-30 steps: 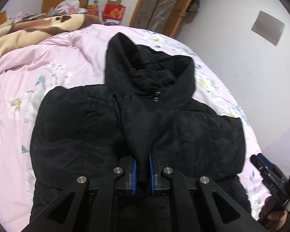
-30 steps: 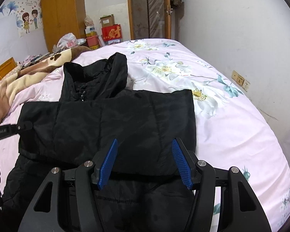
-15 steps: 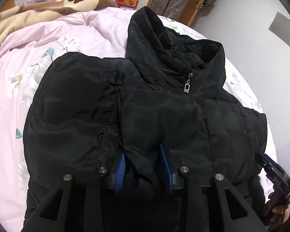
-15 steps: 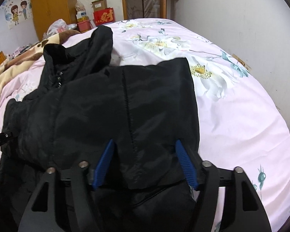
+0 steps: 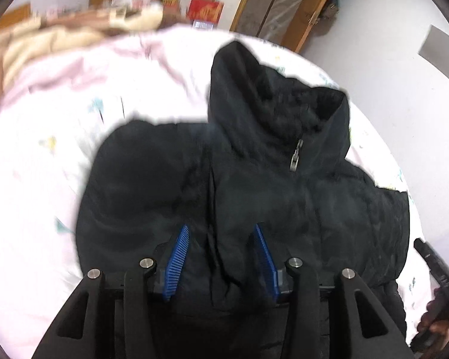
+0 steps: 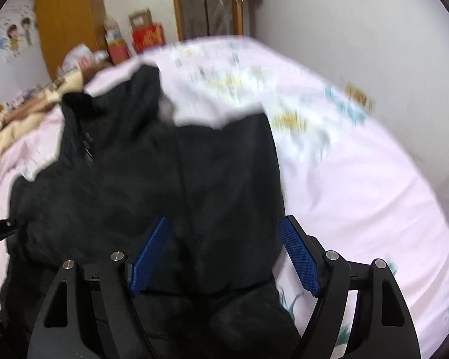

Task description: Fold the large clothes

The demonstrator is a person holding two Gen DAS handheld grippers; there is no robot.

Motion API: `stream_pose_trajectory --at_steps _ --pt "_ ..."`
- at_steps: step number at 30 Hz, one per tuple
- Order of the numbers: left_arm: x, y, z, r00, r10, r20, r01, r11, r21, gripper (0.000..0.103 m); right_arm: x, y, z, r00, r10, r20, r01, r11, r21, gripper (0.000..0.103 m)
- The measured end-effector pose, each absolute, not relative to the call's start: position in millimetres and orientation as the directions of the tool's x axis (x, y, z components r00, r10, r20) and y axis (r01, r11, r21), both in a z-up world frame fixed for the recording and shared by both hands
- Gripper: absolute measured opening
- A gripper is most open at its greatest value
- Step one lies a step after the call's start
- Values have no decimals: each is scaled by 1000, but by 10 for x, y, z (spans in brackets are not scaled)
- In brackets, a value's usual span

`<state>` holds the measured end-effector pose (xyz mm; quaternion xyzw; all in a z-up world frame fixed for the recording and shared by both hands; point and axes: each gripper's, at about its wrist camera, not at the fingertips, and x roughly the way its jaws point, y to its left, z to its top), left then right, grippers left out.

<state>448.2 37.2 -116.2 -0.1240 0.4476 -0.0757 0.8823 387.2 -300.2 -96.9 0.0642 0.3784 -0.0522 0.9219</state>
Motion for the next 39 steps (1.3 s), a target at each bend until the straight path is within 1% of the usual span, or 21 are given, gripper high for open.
stream_pose_trajectory --at_steps 2,3,6,8,10,12,13,14,16,18,20,23,25,29,31,33,34,36,37,39 --pt "4479 345 -1047 602 -260 -755 38 954 -297 65 3895 -2866 -864 729 -2 -684 91 991 94 78" --pt "4501 297 -1015 599 -263 -756 48 955 -293 67 3916 -2793 -849 733 16 -680 64 994 93 78" --pt "4593 151 -1066 573 -273 -772 89 958 -273 67 4057 -2512 -904 728 52 -684 -24 998 51 78" --pt "4682 62 -1209 543 -264 -797 101 963 -250 67 4208 -2365 -1049 701 68 -710 -70 997 26 78" --pt "4774 34 -1414 501 -246 -830 90 968 -232 67 4334 -2286 -1274 654 56 -754 -73 997 11 78" --pt "4768 59 -1553 498 -249 -831 78 967 -243 69 4396 -2310 -1467 628 50 -777 -62 998 14 78" --pt "4768 99 -1620 499 -270 -824 75 960 -270 69 4410 -2324 -1521 628 44 -777 -58 998 10 78" --pt "4764 120 -1665 503 -280 -818 77 957 -280 70 4408 -2334 -1549 632 45 -774 -57 998 12 78" --pt "4754 111 -1698 515 -275 -812 102 960 -260 70 4389 -2331 -1570 639 47 -768 -62 998 10 78" --pt "4762 108 -1721 515 -274 -812 106 961 -257 71 4448 -2333 -1604 626 47 -778 -65 998 8 78" --pt "4773 141 -1717 512 -285 -811 99 957 -274 71 4476 -2363 -1625 611 67 -789 -64 997 36 78" --pt "4807 191 -1624 497 -313 -809 99 947 -306 71 4494 -2436 -1504 591 112 -799 -64 994 92 78" --pt "4866 277 -1471 512 -337 -790 111 938 -328 71 4501 -2497 -1359 609 175 -774 -70 984 167 78" --pt "5117 413 -1128 552 -329 -766 136 942 -307 71 4685 -2710 -1016 654 223 -723 -29 962 271 78" --pt "5378 525 -937 558 -335 -760 133 939 -316 71 4870 -2789 -882 663 223 -715 -14 958 286 78" --pt "5579 615 -791 585 -311 -749 116 946 -303 71 5086 -2862 -757 674 187 -714 10 965 262 78" --pt "5712 661 -701 602 -297 -741 109 950 -293 73 5245 -2908 -693 676 176 -716 19 967 255 78" --pt "5963 689 -602 611 -251 -751 90 964 -249 74 5467 -3022 -619 673 182 -717 44 958 285 78" --pt "6121 702 -563 606 -247 -757 89 966 -244 74 5602 -3088 -590 670 197 -716 62 946 318 78" --pt "6396 742 -497 609 -259 -750 63 958 -279 74 5872 -3143 -545 662 202 -721 81 938 337 78"
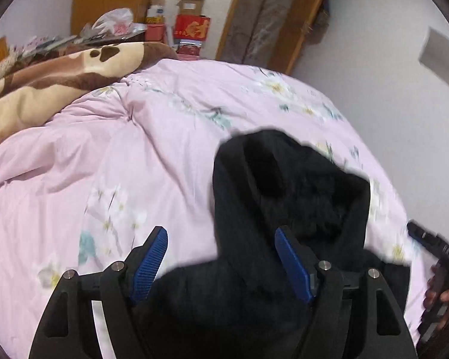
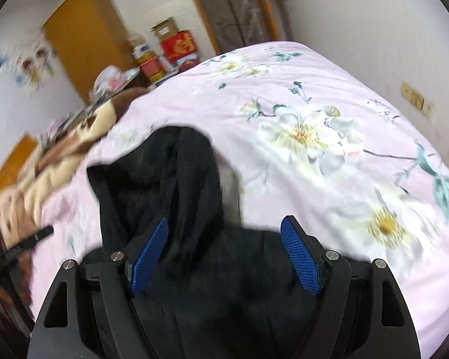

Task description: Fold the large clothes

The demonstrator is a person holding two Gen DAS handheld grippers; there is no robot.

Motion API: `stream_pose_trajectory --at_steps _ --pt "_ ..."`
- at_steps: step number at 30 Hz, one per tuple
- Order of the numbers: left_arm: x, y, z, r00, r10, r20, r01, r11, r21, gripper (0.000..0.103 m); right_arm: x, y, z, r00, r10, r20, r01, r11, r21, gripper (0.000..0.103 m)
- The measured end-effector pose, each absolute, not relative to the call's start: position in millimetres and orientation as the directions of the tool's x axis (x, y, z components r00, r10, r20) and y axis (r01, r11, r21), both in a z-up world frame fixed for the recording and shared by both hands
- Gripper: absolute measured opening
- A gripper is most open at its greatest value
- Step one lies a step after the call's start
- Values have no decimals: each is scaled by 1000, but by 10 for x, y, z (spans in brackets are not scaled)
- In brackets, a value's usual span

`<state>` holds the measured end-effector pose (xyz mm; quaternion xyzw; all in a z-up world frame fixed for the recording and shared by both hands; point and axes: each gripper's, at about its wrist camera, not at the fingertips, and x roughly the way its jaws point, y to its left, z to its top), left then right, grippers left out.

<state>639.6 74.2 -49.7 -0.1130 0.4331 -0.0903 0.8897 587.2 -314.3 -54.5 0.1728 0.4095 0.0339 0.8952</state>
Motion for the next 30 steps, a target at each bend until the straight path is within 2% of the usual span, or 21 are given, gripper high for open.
stream_pose_trajectory --at_steps 6,11,14,16,17,19,20,21,23,25,30 --pt "7127 776 -607 580 -307 -755 20 931 -363 75 6531 -3127 -610 649 230 -725 94 921 377 78" --pt "7475 818 -876 591 -231 -773 -95 931 -351 75 6951 -3058 -945 586 308 -749 120 882 456 78" --pt "7611 820 -1040 567 -294 -769 -94 905 -415 75 7075 -2995 -1129 549 372 -749 114 854 507 78" --pt "7655 753 -1133 537 -288 -793 -88 916 -392 74 7086 -2961 -1229 527 392 -754 125 842 525 77" --pt "7648 741 -1164 540 -290 -790 -86 915 -395 73 7085 -2948 -1251 522 403 -752 125 836 534 72" --pt "7623 754 -1218 529 -335 -780 -99 888 -449 73 7055 -2932 -1268 523 411 -747 122 831 542 42" --pt "7613 768 -1219 536 -353 -767 -93 878 -470 65 7046 -2931 -1258 528 400 -749 121 838 532 40" --pt "7596 763 -1220 539 -358 -763 -89 876 -474 58 7025 -2925 -1232 538 387 -749 110 849 517 34" --pt "7596 722 -1230 518 -327 -790 -93 897 -432 4 6965 -2897 -1180 557 372 -742 72 869 490 29" --pt "7518 692 -1187 534 -300 -791 -80 913 -400 3 6908 -2885 -1152 570 349 -744 65 883 464 23" --pt "7246 738 -991 593 -297 -748 -47 915 -401 3 6702 -2851 -1030 612 299 -732 33 915 401 17"
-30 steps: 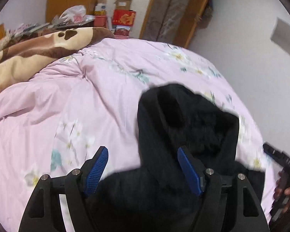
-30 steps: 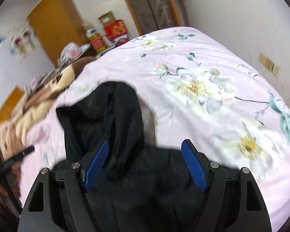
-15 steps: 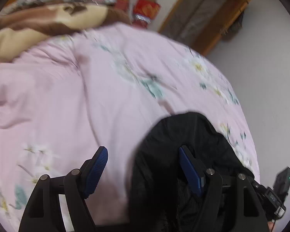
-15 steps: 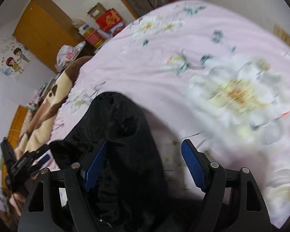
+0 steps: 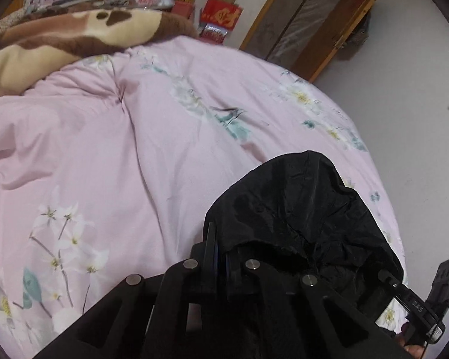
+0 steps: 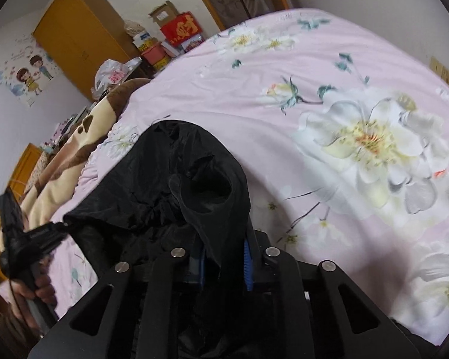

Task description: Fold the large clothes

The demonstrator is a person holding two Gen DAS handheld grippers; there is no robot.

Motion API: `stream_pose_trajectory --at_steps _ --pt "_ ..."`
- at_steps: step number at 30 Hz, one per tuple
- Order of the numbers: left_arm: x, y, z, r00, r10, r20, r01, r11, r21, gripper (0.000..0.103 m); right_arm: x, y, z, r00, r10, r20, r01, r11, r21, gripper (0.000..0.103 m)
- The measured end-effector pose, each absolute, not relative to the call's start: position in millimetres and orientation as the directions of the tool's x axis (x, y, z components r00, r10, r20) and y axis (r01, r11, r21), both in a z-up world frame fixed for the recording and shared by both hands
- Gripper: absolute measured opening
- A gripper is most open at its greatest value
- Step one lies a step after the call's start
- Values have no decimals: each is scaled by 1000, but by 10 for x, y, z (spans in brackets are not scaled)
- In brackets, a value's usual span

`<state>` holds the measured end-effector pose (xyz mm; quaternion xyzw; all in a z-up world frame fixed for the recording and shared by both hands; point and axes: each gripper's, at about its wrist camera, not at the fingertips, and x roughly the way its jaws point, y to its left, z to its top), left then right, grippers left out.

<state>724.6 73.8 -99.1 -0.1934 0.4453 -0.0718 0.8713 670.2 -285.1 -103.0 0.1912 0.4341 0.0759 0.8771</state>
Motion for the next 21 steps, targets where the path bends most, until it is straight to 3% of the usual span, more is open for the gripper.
stream_pose_trajectory --at_steps 9,21 --pt "6384 858 -618 679 -367 -636 89 901 -424 3 5880 -2794 -715 680 280 -678 -87 949 304 14" --pt "5518 1105 -753 665 -358 -655 62 901 -429 4 5167 -2808 -729 613 276 -740 -102 957 273 14"
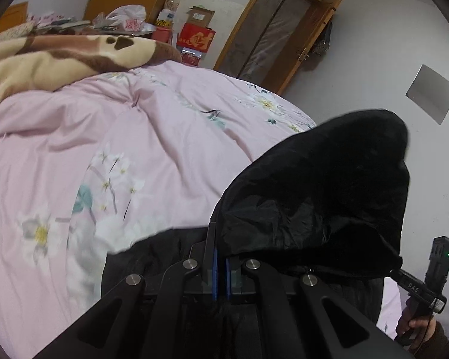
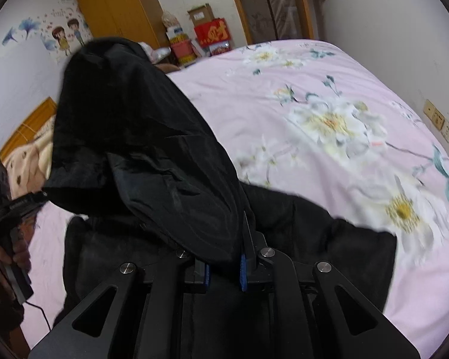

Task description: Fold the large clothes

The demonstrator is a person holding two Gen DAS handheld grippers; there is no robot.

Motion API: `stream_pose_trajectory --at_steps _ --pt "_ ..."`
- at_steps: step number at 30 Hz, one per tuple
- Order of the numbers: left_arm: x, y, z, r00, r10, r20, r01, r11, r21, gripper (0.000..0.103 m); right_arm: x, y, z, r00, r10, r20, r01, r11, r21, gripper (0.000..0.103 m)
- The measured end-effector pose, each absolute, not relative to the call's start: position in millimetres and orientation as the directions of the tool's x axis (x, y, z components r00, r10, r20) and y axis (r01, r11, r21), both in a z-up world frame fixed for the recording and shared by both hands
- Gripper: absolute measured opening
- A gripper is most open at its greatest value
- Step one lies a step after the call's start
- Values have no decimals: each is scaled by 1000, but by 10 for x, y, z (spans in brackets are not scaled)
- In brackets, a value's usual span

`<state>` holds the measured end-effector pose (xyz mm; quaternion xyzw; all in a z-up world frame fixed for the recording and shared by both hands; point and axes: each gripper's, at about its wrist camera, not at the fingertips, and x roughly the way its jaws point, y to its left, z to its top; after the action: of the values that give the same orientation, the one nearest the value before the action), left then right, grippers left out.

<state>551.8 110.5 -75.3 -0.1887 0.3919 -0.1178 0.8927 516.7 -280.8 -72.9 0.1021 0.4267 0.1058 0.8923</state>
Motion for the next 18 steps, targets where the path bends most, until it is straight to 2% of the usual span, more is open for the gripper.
stream_pose_trajectory --at_steps 4,7,9,10,11,12,18 --pt "5326 1217 -875 627 -368 -687 27 891 -453 5 5045 -2883 -804 580 290 -761 -75 950 304 14" --pt "5156 1257 -943 598 -359 -716 29 903 -429 18 4943 -2934 -827 565 304 -767 -57 942 331 14" --pt "5054 1313 -991 583 -367 -725 30 901 -432 23 4900 -2989 -854 553 298 -778 -29 940 340 16" --pt "4999 1359 -1023 574 -377 -727 25 895 -444 30 4865 -3045 -865 554 298 -777 -2 934 356 19" --pt "4928 1402 -1043 566 -383 -730 23 893 -450 42 4820 -3074 -866 556 302 -775 13 928 371 20" --pt "4857 1427 -1050 566 -383 -730 26 893 -449 45 4786 -3118 -874 558 303 -772 29 923 384 20" --pt "4561 1532 -949 579 -356 -734 29 908 -418 45 4522 -3333 -793 594 241 -768 126 915 384 22"
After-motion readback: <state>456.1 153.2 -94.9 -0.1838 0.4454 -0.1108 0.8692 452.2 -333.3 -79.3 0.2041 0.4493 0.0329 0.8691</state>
